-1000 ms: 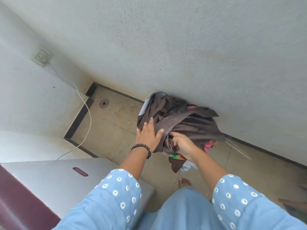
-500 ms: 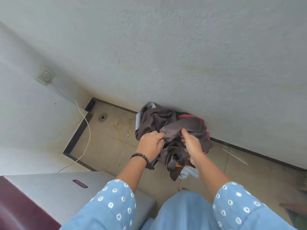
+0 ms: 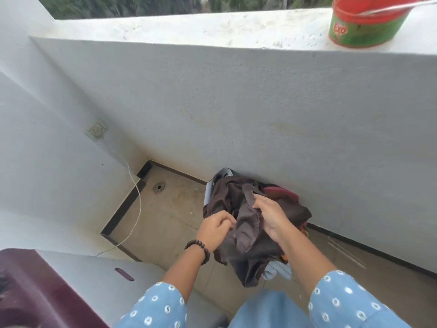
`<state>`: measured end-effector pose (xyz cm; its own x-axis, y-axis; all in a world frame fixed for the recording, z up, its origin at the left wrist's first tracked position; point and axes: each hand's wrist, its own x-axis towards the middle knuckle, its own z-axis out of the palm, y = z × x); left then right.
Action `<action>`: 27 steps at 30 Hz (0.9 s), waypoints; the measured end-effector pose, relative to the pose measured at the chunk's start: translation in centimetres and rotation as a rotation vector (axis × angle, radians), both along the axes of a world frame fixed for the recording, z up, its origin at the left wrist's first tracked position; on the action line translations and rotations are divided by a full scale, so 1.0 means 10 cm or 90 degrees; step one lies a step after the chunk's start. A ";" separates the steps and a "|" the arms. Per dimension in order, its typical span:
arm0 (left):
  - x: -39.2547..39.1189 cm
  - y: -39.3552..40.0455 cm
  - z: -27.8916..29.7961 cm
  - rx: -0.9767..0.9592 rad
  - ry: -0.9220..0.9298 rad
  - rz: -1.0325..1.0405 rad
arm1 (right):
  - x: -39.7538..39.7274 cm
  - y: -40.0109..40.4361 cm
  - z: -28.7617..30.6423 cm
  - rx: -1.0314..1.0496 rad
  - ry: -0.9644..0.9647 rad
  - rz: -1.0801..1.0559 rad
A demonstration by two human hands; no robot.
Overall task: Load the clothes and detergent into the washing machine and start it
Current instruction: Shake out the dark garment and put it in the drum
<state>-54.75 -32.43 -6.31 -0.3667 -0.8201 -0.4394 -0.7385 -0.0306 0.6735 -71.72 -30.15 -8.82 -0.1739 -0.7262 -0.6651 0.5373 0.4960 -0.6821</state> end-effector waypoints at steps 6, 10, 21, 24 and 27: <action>0.00 -0.27 0.27 0.235 0.144 0.242 | 0.37 0.32 0.46 -0.126 0.053 0.282; -0.03 -0.37 0.40 0.131 0.146 0.221 | 0.62 0.51 0.58 -0.161 0.042 0.368; 0.10 -0.31 0.96 0.004 0.306 0.211 | 0.14 0.30 0.67 -0.237 0.400 0.110; 0.14 -0.24 1.19 0.016 0.353 0.159 | 0.00 0.18 0.71 -0.227 0.456 0.272; 0.17 -0.17 1.45 0.052 0.397 0.118 | -0.01 0.10 0.72 -0.232 0.413 0.432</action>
